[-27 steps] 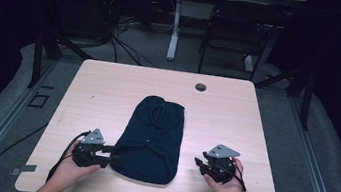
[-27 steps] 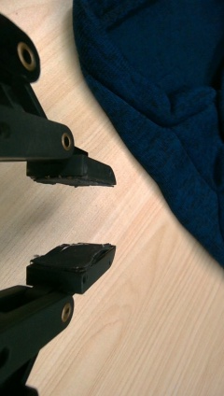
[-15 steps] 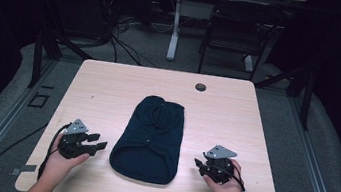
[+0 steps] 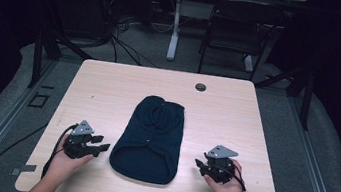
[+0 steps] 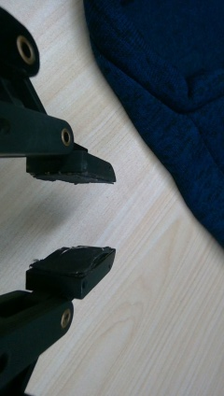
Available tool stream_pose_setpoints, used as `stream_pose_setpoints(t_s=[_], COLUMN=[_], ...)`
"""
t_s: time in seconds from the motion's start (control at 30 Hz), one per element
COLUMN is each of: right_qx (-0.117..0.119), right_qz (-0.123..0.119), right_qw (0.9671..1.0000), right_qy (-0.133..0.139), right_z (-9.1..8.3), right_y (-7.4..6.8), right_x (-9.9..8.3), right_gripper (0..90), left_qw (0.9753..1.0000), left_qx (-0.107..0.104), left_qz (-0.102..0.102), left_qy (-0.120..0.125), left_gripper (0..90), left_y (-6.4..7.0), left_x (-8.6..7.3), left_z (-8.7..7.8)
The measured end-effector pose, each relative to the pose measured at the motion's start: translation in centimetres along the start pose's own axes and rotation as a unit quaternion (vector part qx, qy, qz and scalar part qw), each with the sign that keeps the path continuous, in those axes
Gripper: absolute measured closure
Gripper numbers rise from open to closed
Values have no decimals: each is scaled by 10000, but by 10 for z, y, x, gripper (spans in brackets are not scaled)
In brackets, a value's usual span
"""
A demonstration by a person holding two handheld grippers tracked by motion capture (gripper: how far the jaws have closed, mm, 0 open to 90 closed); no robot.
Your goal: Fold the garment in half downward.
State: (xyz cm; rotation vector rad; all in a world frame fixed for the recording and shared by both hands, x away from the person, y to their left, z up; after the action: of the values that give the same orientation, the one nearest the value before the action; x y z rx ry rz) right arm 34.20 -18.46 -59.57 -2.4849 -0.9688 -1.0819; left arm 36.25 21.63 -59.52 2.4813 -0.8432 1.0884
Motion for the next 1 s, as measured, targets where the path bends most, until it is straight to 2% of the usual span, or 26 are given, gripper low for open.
stream_pose_setpoints(t_s=[0.1,0.17,0.2,0.3,0.4,0.53,0.6,0.63,0.7,0.8,0.87,1.0], right_qx=[37,71,91,84,327,328,223,150,163,118,265,415], right_qz=[-42,-172,-196,-386,-456,-474,-535,-531,-407,-320,-268,-428], right_qw=[9999,9996,9995,9988,9978,9977,9976,9978,9982,9980,9979,9949], right_qy=[-101,-224,-216,-291,-357,-355,-367,-373,-414,-523,-524,-815], right_z=[5,11,14,26,41,60,69,73,80,93,99,109], right_y=[2,4,6,9,10,14,17,19,23,27,26,20], right_x=[8,17,23,41,60,82,93,96,99,101,101,95], right_gripper=[579,620,644,723,768,809,868,888,895,889,873,865], left_qw=[9999,9997,9998,9993,9983,9974,9968,9964,9958,9949,9942,9940], left_qx=[-82,-17,-6,-175,-142,45,72,34,-9,63,20,-148], left_qz=[26,152,139,182,435,595,642,684,766,734,770,750], left_qy=[-113,-177,-174,-263,-361,-399,-466,-496,-502,-687,-749,-788], left_gripper=[577,605,612,643,714,771,779,801,818,824,835,844], left_y=[-1,-3,-4,-5,-4,-5,-7,-8,-8,-9,-7,-1], left_x=[11,21,27,42,58,79,86,88,90,86,83,80], left_z=[14,23,29,45,61,78,86,90,97,107,109,106])
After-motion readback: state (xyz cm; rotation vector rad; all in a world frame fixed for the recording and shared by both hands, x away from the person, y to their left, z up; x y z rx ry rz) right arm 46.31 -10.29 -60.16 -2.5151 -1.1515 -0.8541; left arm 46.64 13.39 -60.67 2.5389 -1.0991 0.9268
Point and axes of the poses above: each handheld gripper's, and its own axes: z roughly forward along the jaws, x roughly out of its top, y roughly to its right, the point moved 5 cm from there along z, roughly forward along the jaws, and after that the axes turned 4 degrees about x, right-handed, at the moved point
